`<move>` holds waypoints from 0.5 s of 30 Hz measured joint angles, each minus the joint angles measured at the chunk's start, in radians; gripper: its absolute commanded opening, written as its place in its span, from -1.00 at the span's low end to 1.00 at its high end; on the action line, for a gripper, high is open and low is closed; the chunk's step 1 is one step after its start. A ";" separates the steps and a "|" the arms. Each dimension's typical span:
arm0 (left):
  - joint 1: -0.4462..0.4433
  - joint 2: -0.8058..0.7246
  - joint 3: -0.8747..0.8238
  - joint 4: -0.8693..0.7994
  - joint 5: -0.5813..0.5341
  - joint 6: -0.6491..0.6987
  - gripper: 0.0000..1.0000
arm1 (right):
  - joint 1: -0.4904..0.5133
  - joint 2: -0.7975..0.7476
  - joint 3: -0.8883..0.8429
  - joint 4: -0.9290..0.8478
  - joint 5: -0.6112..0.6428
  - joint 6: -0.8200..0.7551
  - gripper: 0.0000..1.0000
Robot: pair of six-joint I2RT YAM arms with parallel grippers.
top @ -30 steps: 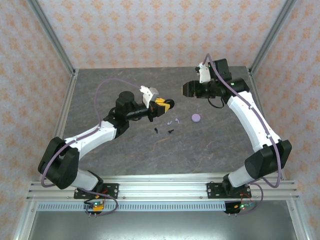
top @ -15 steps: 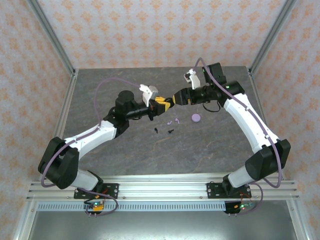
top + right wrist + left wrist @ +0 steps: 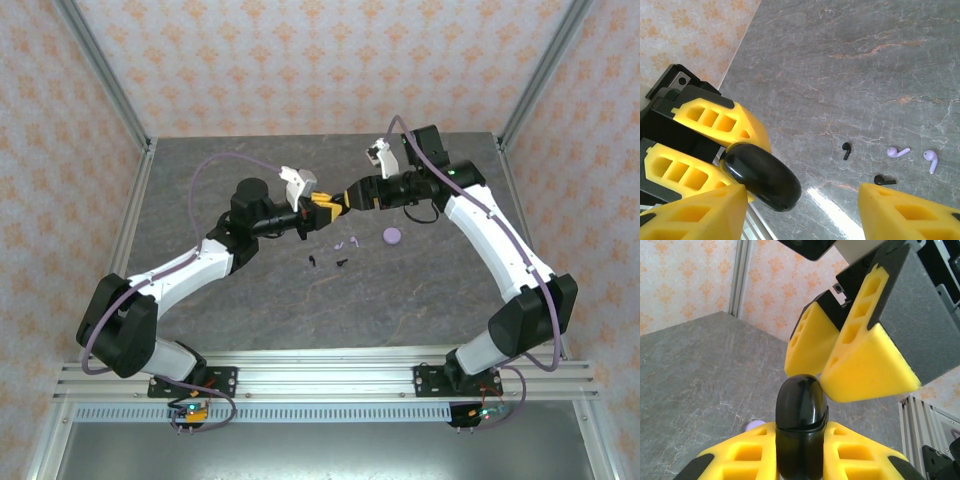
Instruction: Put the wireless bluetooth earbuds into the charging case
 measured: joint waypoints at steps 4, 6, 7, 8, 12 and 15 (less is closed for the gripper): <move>-0.011 0.000 0.000 -0.024 0.006 0.030 -0.62 | 0.000 0.012 0.010 0.000 0.023 0.007 0.21; -0.015 0.000 0.000 -0.040 0.013 0.043 -0.61 | 0.000 0.018 0.011 0.000 0.035 0.011 0.22; -0.016 0.000 0.001 -0.043 0.016 0.048 -0.61 | 0.000 0.019 0.011 0.000 0.039 0.011 0.22; -0.018 0.000 0.002 -0.046 0.018 0.051 -0.61 | 0.000 0.021 0.011 0.000 0.044 0.011 0.22; -0.019 0.000 0.006 -0.058 0.019 0.063 -0.61 | 0.000 0.021 0.011 0.000 0.061 0.011 0.22; -0.019 0.000 0.006 -0.062 0.011 0.069 -0.61 | 0.000 0.021 0.011 -0.001 0.073 0.014 0.26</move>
